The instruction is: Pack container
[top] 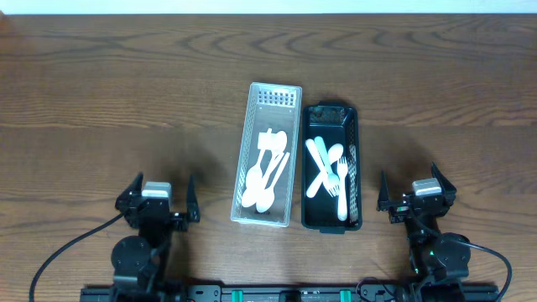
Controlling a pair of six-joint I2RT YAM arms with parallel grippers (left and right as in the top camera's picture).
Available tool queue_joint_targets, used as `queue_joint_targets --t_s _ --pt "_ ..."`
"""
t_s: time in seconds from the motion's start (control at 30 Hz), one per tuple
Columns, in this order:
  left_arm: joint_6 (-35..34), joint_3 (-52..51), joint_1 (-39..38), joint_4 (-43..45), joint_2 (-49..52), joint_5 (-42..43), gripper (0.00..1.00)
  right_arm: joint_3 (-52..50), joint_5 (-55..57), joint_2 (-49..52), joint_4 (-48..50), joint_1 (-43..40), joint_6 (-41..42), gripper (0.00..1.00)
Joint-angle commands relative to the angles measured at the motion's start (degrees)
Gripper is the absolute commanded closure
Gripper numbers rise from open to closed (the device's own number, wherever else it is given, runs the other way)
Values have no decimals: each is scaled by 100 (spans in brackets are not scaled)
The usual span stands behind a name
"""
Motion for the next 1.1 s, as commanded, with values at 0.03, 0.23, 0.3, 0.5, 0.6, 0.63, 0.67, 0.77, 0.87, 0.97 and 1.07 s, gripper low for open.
queue_joint_targets --t_s 0.03,0.23,0.3,0.5,0.6,0.63,0.67,0.77,0.87,0.97,1.07 --pt "59 -796 83 997 -48 48 2 15 -39 -15 -59 0 -44 1" --pt "61 -994 94 964 -24 46 2 15 -39 -15 -59 0 -44 1" --pt "61 -994 94 964 -24 46 2 15 -39 -15 -59 0 -44 1" --pt "61 -994 94 962 -24 46 2 15 -42 -15 -59 0 -44 1" --pt "61 -994 94 962 -24 46 2 15 -39 -15 -59 0 -42 1" --pt "61 -994 94 964 -24 46 2 15 -39 -15 -59 0 -44 1" --pt "61 -994 94 962 -24 46 2 15 -39 -15 -59 0 -44 1" --pt "61 -994 94 964 -24 46 2 15 -39 -15 -59 0 -44 1" --pt "61 -994 94 964 -24 46 2 15 -42 -15 -59 0 -44 1" --pt "61 -994 94 964 -24 46 2 15 -39 -15 -59 0 -44 1" --pt "61 -994 94 962 -24 46 2 15 -39 -15 -59 0 -44 1"
